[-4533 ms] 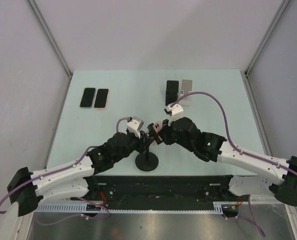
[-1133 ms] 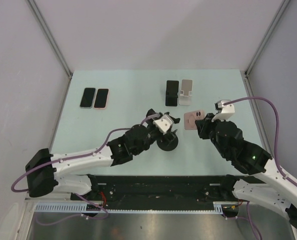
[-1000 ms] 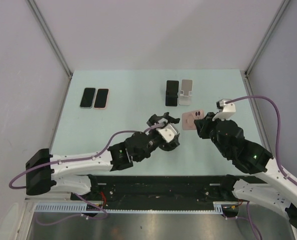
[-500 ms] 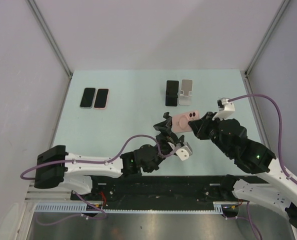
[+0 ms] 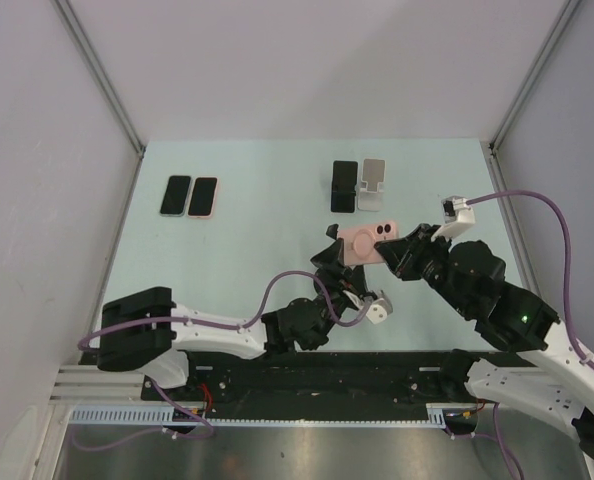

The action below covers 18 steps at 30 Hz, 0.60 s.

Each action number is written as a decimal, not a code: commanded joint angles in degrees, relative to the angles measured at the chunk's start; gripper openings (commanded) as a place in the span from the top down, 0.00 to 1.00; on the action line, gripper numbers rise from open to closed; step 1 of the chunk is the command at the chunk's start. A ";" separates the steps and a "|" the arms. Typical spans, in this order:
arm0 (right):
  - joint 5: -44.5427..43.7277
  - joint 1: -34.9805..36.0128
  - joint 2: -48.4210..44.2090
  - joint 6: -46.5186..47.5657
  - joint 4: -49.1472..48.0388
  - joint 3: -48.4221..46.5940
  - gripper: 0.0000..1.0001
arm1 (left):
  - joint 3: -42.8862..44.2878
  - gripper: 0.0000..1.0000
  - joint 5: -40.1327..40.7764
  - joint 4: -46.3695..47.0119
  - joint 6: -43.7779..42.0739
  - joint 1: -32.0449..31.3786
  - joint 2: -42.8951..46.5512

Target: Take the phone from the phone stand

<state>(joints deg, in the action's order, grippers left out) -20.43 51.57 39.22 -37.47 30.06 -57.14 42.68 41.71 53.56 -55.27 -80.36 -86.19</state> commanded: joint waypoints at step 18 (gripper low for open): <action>0.56 0.02 -0.99 -1.90 -8.00 -3.41 0.75 | -0.40 1.00 10.84 24.31 -7.05 -0.15 -0.30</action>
<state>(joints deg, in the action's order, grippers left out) -19.68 51.48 39.40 -44.38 26.44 -57.58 42.68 48.49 71.18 -66.00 -80.58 -90.80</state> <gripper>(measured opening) 0.183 0.093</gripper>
